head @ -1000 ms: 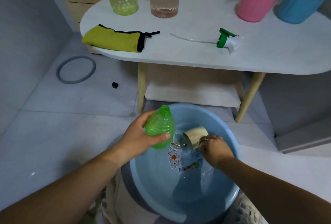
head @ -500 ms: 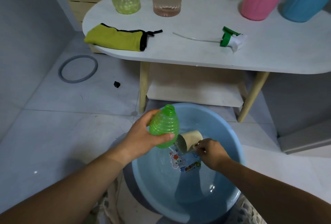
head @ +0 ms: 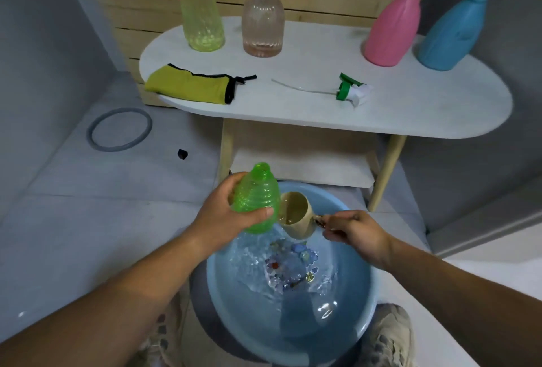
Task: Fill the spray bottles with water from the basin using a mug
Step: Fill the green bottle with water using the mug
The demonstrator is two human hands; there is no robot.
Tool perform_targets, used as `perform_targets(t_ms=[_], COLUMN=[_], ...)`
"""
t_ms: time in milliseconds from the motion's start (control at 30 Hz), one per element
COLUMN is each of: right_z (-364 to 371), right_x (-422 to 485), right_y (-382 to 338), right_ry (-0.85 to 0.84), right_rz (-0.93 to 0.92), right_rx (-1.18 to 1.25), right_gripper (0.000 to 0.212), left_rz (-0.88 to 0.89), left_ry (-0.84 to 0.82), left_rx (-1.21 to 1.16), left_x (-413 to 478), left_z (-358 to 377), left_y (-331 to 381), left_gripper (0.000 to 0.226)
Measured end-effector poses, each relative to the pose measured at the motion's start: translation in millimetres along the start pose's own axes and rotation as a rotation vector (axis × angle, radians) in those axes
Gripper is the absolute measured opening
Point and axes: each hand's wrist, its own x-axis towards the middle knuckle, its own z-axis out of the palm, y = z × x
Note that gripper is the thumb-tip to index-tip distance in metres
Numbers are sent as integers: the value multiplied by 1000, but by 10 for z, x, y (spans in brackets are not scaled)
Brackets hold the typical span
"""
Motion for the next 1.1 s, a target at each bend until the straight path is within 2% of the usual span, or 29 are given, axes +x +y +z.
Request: perform_targets(t_ms=[233, 500, 800, 933, 1100], right_z=[-339, -465, -338, -360, -341], right_x=[-487, -1008, -1242, -1258, -1279], right_y=[-694, -1345, -1716, -1762, -1788], right_ry=[40, 99, 128, 174, 219], right_rz=[-137, -288, -501, -553, -594], right_rx=[6, 39, -105, -176, -262], right_gripper=[20, 48, 36, 40, 34], left_rz=[81, 127, 140, 141, 138], left_ry=[13, -58, -95, -88, -93], left_rx=[-83, -105, -102, -70, -49], left_x=[-4, -63, -88, -82, -78], left_z=[2, 115, 221, 244, 269], left_y=[247, 535, 709, 729, 716], left_gripper=[73, 63, 77, 78, 78])
